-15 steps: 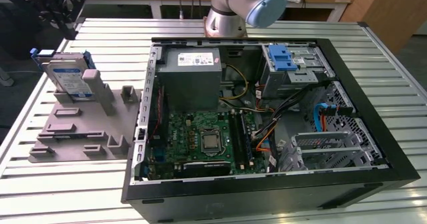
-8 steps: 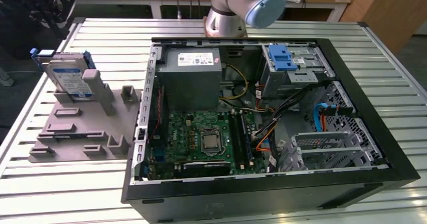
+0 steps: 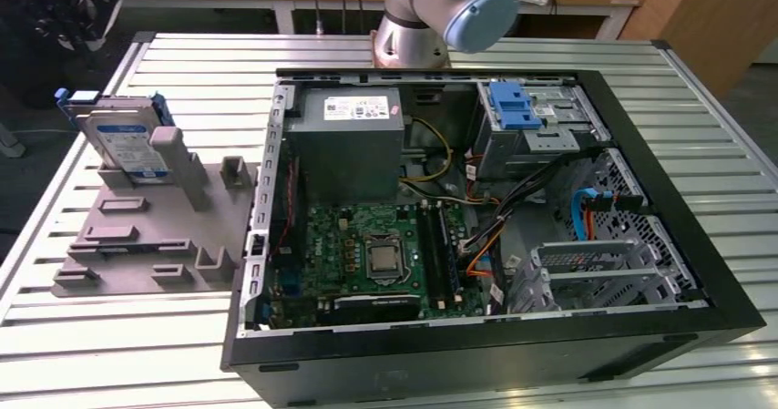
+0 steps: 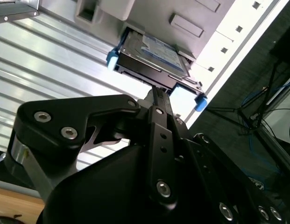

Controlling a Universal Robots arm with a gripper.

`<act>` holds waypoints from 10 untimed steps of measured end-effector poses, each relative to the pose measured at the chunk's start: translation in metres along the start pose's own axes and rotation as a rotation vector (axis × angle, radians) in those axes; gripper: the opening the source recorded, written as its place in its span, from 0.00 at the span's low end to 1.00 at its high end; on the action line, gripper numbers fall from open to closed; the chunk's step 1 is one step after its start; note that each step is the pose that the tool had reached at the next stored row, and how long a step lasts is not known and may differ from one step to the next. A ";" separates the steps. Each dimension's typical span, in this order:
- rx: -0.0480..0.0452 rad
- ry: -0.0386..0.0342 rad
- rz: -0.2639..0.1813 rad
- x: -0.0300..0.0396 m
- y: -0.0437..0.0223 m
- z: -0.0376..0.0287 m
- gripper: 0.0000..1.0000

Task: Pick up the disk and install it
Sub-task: 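Reach for the disk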

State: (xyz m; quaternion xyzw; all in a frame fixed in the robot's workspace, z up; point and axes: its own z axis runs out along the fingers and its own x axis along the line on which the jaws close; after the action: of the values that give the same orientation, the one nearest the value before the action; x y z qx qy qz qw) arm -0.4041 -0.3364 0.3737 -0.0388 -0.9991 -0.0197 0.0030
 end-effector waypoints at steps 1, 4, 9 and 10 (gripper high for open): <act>0.0001 0.0000 0.000 0.0022 0.0002 0.0003 0.11; 0.0000 -0.0001 0.000 0.0086 0.0008 0.0013 0.11; 0.0000 0.0000 0.000 0.0189 0.0014 0.0028 0.11; 0.0000 0.0000 0.000 0.0195 0.0013 0.0030 0.11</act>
State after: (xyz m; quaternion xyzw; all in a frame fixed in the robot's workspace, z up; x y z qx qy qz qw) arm -0.4235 -0.3334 0.3709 -0.0387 -0.9991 -0.0197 0.0029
